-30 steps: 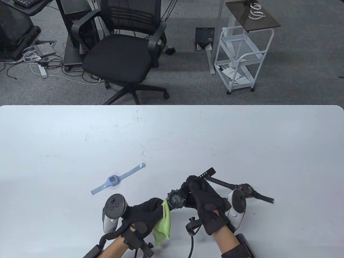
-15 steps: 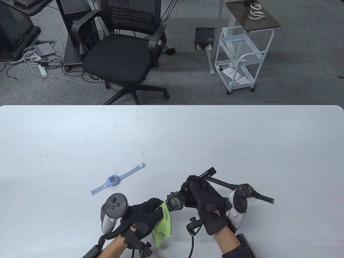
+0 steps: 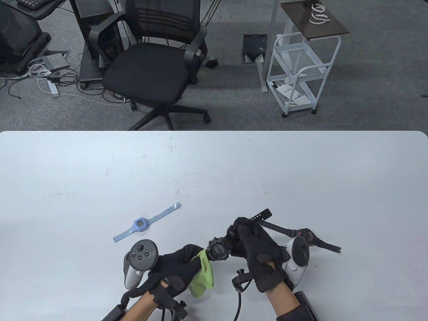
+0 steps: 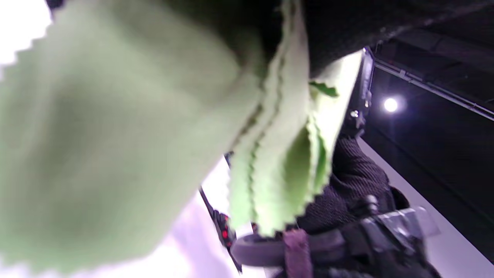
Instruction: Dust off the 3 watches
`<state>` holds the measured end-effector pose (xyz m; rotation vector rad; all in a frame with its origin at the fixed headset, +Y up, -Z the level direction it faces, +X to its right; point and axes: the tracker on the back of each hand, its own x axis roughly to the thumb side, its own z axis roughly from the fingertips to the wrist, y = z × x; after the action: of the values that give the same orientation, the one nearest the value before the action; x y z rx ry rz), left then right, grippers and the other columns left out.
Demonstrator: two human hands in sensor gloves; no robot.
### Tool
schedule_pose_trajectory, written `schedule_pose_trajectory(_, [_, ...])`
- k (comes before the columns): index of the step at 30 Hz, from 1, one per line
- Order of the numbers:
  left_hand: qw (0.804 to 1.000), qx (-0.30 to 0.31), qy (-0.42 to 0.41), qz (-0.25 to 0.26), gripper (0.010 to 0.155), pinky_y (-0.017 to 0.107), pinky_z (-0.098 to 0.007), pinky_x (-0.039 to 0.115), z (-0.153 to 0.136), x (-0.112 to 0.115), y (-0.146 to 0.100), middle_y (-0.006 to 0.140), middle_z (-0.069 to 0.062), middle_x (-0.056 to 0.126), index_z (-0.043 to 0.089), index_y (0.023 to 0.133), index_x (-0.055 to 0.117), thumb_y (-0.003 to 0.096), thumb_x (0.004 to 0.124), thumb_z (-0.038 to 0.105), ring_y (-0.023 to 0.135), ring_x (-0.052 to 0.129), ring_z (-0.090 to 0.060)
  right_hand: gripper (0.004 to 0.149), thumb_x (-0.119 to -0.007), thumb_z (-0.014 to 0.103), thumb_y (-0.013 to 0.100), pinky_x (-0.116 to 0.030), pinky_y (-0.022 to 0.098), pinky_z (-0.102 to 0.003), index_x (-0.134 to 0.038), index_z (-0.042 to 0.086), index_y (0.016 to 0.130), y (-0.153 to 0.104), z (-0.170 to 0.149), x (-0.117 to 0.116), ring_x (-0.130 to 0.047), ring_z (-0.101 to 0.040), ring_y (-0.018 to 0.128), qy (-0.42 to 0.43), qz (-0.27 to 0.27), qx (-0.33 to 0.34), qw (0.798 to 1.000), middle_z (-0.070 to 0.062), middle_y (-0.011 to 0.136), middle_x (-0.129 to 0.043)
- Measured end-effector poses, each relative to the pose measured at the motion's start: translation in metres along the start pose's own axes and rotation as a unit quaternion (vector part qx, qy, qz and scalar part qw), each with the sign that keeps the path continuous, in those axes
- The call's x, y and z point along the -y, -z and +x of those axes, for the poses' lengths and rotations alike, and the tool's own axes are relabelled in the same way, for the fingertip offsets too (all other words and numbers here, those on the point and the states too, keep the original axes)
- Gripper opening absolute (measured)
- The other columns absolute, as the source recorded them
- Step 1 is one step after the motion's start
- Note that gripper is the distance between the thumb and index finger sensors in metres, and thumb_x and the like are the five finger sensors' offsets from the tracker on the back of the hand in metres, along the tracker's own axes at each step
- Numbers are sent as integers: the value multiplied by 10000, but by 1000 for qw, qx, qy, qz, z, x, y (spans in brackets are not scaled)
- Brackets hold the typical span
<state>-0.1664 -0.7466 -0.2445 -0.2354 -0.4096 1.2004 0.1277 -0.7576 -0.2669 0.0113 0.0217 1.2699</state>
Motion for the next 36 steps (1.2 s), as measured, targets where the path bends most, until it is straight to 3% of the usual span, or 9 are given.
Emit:
schedule_pose_trajectory(4, [999, 4, 52, 12, 429, 397, -551, 899, 2, -4, -1, 480, -75, 1056, 91, 707, 946, 481, 865, 447, 276, 1089, -211, 433, -864, 391, 452, -981, 258, -353, -912, 206, 840, 1, 0, 2, -1139, -128, 423, -1, -3, 1, 1000, -48, 690, -1053])
schedule_pose_trajectory(13, [999, 1, 36, 2, 466, 446, -584, 871, 2, -2, -1, 614, -125, 1021, 61, 843, 876, 483, 839, 353, 396, 1088, -248, 431, -863, 394, 454, -979, 263, -358, -912, 211, 841, 0, 1, 2, -1137, -133, 429, 1, -5, 0, 1000, -44, 692, -1053])
schedule_pose_trajectory(19, [995, 3, 91, 34, 431, 397, -550, 900, 5, -7, -3, 494, -77, 1049, 96, 714, 933, 480, 877, 453, 282, 1089, -217, 430, -867, 391, 451, -979, 264, -362, -917, 212, 838, 0, 4, 1, -1138, -139, 434, 5, -6, 7, 1000, -45, 694, -1055])
schedule_pose_trajectory(22, [996, 3, 78, 42, 415, 394, -551, 899, 4, -8, -3, 444, -58, 1052, 116, 653, 962, 477, 892, 485, 247, 1079, -221, 430, -869, 391, 449, -981, 265, -360, -918, 215, 838, 0, 5, 1, -1140, -138, 432, -2, -7, 14, 1000, -44, 694, -1056])
schedule_pose_trajectory(28, [999, -15, 32, -10, 469, 461, -594, 856, 1, -4, -1, 643, -108, 1012, 87, 860, 874, 496, 840, 380, 439, 1074, -273, 425, -873, 385, 445, -979, 265, -360, -926, 214, 831, -1, 6, 4, -1140, -135, 428, 1, -22, 20, 1000, -43, 686, -1061])
schedule_pose_trajectory(36, [997, -40, 59, 7, 499, 365, -533, 932, 0, -6, -1, 493, -98, 1104, 20, 772, 954, 469, 882, 410, 291, 1137, -231, 425, -878, 382, 441, -981, 264, -361, -933, 212, 826, -1, 7, 5, -1143, -135, 425, -6, -24, 27, 999, -48, 680, -1065])
